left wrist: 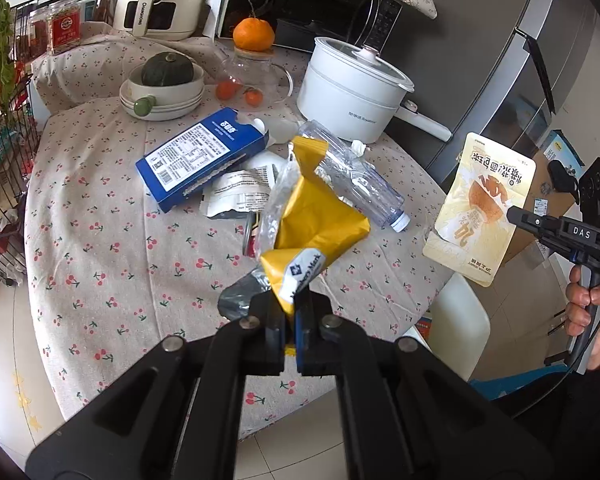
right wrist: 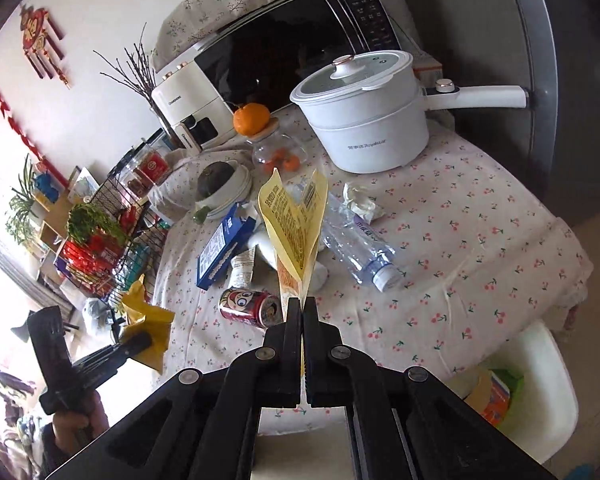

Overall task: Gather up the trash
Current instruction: 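Lift both bags and carry them over the white bin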

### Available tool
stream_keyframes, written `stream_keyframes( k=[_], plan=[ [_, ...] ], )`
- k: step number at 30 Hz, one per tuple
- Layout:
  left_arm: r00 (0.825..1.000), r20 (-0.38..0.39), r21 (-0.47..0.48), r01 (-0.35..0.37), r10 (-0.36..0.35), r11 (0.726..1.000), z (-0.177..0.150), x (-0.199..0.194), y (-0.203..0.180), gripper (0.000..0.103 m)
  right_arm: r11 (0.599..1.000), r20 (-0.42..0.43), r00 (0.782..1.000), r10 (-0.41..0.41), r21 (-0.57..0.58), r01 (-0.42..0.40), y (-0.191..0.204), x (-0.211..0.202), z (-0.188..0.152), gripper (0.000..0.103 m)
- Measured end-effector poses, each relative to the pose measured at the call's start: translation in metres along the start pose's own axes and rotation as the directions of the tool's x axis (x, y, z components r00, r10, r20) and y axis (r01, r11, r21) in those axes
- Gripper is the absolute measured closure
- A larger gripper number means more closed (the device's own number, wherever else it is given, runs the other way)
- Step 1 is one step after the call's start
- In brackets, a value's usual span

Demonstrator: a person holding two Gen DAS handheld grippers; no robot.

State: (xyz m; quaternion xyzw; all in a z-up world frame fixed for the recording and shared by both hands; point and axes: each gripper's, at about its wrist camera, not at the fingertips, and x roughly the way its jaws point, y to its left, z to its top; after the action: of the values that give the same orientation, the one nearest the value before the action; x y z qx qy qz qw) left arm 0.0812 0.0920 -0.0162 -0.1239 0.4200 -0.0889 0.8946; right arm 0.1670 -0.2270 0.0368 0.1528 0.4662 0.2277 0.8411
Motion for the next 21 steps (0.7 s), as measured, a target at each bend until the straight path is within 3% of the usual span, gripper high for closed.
stream_keyframes(
  k=[10,21],
  plan=[
    [0.996,-0.067,0.101,0.071,-0.064,0.992,-0.014,0.028,-0.061,0.099,0.988,-0.02,0.991,-0.133,0.075,0.134,-0.082,-0.051,-0.039,0.102],
    [0.983,-0.152,0.208,0.132,-0.102,0.969,-0.034,0.057,-0.119,0.099,0.952,-0.223,0.955,-0.196,0.19,0.24,-0.159,-0.028,-0.094,0.102]
  ],
)
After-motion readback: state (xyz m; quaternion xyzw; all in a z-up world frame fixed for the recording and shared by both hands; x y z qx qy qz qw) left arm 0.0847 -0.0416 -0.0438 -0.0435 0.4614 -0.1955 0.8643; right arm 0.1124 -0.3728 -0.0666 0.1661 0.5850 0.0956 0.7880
